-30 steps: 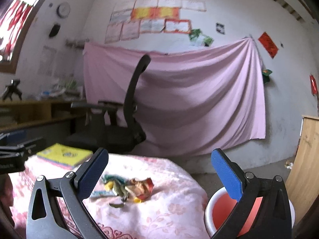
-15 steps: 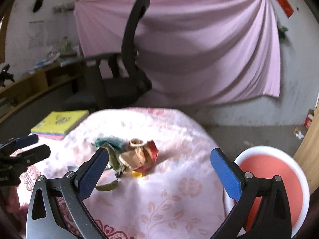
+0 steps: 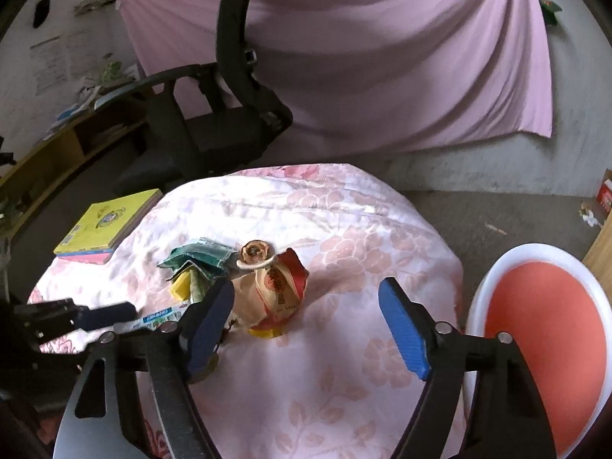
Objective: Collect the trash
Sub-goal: 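Grasp the white ointment tube with the left gripper while the right gripper grasps the brown wrapper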
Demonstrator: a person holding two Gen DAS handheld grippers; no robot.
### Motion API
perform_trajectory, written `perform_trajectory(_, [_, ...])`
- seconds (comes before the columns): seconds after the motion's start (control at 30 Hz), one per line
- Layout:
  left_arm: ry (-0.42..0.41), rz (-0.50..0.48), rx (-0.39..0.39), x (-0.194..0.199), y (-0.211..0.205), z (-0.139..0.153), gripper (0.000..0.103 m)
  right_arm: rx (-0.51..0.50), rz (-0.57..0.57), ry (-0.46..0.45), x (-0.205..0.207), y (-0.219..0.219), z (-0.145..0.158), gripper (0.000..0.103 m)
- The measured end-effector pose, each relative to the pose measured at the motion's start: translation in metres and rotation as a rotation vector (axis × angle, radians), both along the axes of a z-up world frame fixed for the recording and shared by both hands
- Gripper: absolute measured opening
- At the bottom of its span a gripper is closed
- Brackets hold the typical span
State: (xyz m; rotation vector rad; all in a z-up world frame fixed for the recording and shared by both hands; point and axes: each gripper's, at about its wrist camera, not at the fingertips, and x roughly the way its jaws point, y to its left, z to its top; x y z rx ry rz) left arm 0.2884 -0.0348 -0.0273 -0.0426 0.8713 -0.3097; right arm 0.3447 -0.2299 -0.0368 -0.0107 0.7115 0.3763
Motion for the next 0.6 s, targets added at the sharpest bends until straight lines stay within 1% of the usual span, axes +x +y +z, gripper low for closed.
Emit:
perform_trajectory(0.07, [0.001,-0.005,0.001,0.002,0.0,-0.002,0.029,-0.005,0.008,0.019,0.005,0.003,-0.003,0.069])
perform_trajectory(0.13, [0.005,-0.013,-0.004,0.004,0.0,-0.003,0.022,-0.009,0.023,0.037,0.008,0.006,-0.004,0.066])
perform_trajectory(0.2, [0.011,-0.013,-0.002,0.006,0.0,-0.004,0.019,-0.019,0.034,0.047,0.013,0.01,-0.005,0.066])
perform_trajectory(0.3, [0.009,-0.009,-0.009,0.006,0.001,-0.005,0.018,-0.034,0.05,0.066,0.019,0.015,-0.008,0.066])
perform_trajectory(0.43, [0.008,0.014,-0.041,0.004,0.009,-0.004,0.018,-0.051,0.062,0.094,0.021,0.019,-0.013,0.065])
perform_trajectory(0.53, [0.016,0.022,-0.091,0.0,0.018,-0.002,0.018,-0.047,0.067,0.104,0.022,0.018,-0.015,0.053])
perform_trajectory(0.6, [0.011,0.022,-0.111,-0.004,0.021,0.0,0.018,-0.048,0.069,0.109,0.021,0.017,-0.016,0.045])
